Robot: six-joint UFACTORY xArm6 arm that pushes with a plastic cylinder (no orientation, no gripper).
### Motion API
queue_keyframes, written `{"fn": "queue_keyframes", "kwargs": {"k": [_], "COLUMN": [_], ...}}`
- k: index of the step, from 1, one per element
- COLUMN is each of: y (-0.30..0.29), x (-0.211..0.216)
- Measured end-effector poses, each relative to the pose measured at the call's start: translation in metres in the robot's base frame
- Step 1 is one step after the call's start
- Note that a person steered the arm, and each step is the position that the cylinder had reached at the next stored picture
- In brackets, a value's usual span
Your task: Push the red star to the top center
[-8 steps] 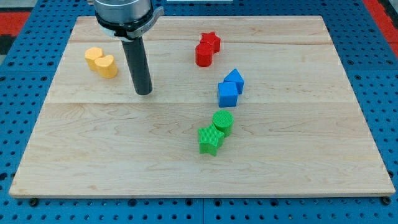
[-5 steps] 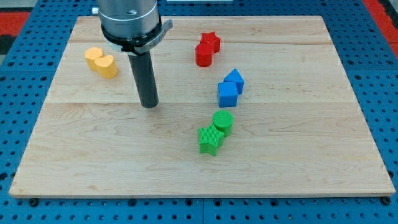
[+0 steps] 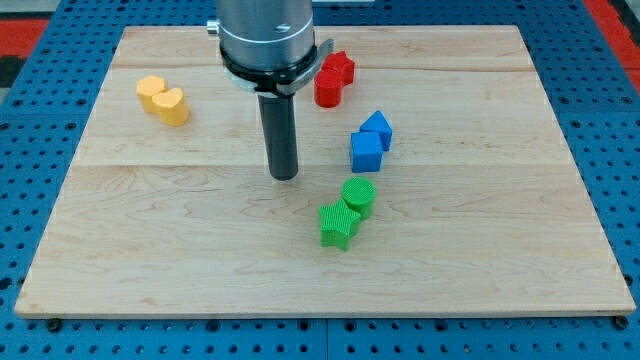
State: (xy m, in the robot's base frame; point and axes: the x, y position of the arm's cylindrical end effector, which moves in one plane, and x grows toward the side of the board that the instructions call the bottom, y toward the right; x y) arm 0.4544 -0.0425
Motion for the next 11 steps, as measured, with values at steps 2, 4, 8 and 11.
{"fn": "queue_keyframes", "kwargs": {"k": [2, 4, 8, 11], "y": [0.000, 0.006, 0.069, 0.077], "x": [-0.036, -0.046, -0.058, -0.117]}}
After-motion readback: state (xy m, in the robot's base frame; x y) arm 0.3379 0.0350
